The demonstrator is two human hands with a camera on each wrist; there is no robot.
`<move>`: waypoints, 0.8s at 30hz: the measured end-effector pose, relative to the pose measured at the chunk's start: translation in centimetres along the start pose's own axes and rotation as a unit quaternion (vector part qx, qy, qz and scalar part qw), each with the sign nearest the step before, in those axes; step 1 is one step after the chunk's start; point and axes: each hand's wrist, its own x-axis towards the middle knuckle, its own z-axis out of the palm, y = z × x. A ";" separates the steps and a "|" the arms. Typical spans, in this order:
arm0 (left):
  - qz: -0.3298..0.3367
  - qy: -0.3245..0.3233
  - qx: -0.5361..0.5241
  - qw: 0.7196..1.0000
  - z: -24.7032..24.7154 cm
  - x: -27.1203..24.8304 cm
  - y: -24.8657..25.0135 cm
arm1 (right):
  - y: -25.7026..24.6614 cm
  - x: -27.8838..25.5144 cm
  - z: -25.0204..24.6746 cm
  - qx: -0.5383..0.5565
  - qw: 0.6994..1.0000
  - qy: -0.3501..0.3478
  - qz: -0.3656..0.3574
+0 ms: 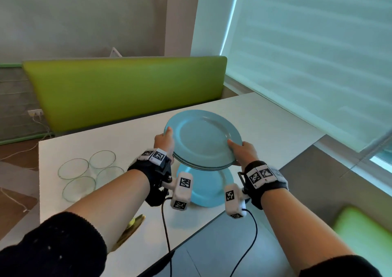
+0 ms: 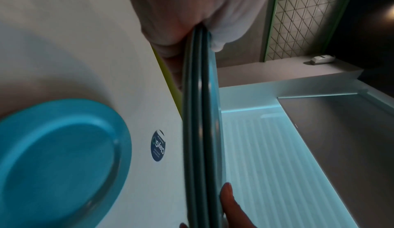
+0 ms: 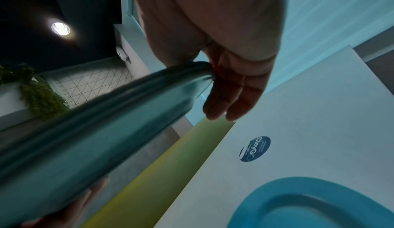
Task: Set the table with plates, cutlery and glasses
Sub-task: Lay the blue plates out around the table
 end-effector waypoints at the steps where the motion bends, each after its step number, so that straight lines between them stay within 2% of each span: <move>1: -0.001 -0.009 -0.001 1.000 0.9 0.0 0.0 | 0.0 0.5 -0.5 -0.001 1.000 0.023 -0.009; 5: -0.021 -0.026 -0.005 0.999 4.3 0.8 0.0 | 0.7 3.7 -2.5 0.032 0.997 0.069 -0.006; 11: -0.004 -0.020 0.074 0.997 9.6 2.4 0.6 | 1.0 10.3 -5.2 0.073 0.996 0.041 0.034; 14: -0.022 -0.013 0.071 0.997 12.1 4.0 0.4 | 1.3 13.7 -7.0 0.059 0.997 0.032 0.040; 19: 0.014 0.032 0.109 0.993 15.1 5.9 -0.2 | 2.8 18.1 -9.3 0.073 0.995 0.011 0.065; 24: 0.019 0.101 0.102 0.990 15.8 7.6 -1.4 | 5.7 21.5 -12.1 0.079 0.992 0.046 0.083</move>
